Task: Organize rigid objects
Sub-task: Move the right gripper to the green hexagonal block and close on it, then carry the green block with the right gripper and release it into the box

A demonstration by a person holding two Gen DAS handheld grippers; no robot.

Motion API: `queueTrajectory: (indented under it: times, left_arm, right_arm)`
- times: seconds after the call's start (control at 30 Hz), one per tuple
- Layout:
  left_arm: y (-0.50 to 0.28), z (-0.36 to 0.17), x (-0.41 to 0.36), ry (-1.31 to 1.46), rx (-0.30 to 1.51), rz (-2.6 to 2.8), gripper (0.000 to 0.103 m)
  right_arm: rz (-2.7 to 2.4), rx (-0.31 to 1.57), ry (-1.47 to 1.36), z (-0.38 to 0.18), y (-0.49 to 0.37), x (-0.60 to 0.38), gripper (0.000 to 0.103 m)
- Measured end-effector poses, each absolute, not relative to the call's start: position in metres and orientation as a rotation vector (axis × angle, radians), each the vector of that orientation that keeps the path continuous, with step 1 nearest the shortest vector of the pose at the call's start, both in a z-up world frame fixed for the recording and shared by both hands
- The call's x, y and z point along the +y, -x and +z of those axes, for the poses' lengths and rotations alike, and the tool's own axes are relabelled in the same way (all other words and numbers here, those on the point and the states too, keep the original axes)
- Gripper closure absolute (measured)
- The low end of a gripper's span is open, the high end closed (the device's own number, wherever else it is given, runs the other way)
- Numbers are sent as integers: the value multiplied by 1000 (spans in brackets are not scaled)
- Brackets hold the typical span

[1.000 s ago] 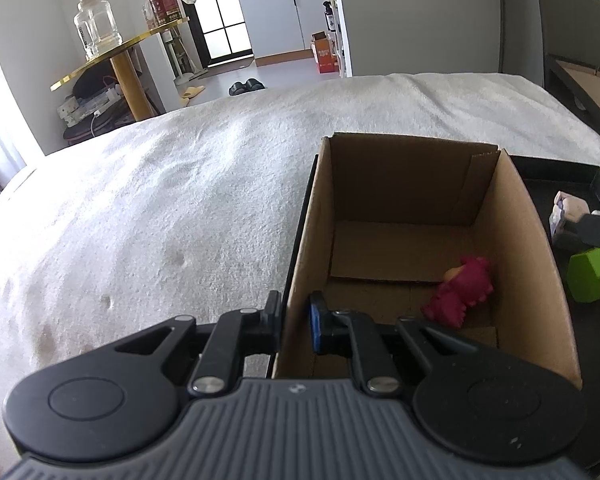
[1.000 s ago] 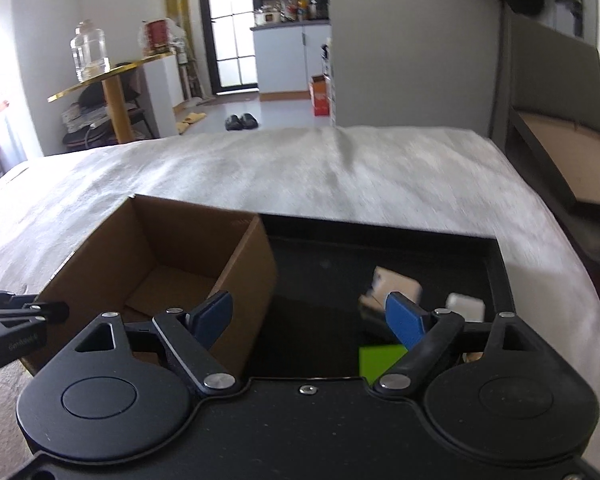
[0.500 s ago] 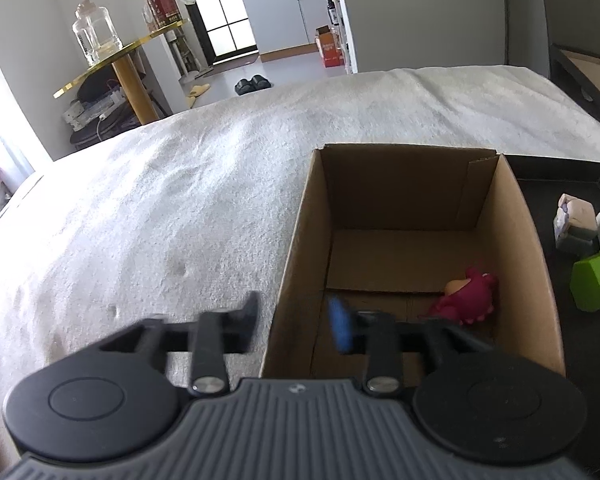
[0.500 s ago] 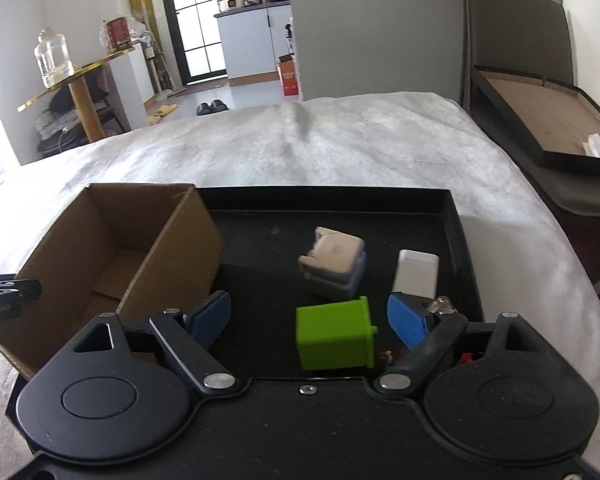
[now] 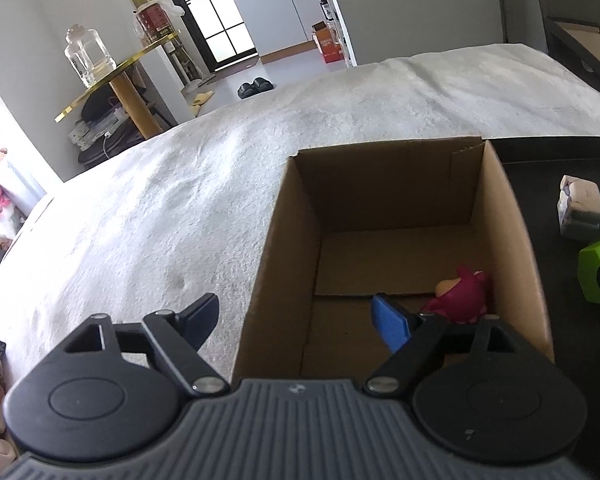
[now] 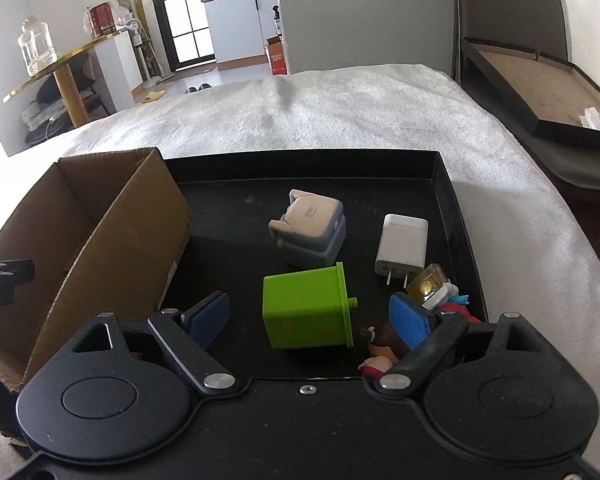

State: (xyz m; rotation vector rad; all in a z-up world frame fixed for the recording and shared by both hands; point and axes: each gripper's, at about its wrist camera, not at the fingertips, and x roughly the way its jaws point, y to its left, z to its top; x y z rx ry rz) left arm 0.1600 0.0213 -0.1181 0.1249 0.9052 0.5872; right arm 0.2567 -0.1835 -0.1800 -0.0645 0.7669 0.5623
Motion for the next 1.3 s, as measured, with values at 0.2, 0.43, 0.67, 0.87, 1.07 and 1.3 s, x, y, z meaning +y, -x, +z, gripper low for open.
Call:
queueTrajectory:
  times: [0.2,0.43,0.67,0.87,1.07,1.3]
  left_arm:
    - [-165,-121,9,-151,916,564,20]
    - [-168,-122,5,-164,922,574,18]
    - [-167,-121,3,-159,916,566,17]
    - [-162,-120,6,-148,909,557,17]
    - [-156,-119,14,-119,902,562,17]
    - [-145,-118,26,-95,891,563,17]
  right_arm:
    - [561,753,74,-185,-257,-179,19]
    - [544,733,116,-185,-257,-178,54]
    - [568,720,85,-174,-256,-180,55]
    - [581,693,83,-163,-253,-177,55]
    - [598,663,66,-150,-250,-172,55]
    - [634,619,60,-134,-245,-160,55]
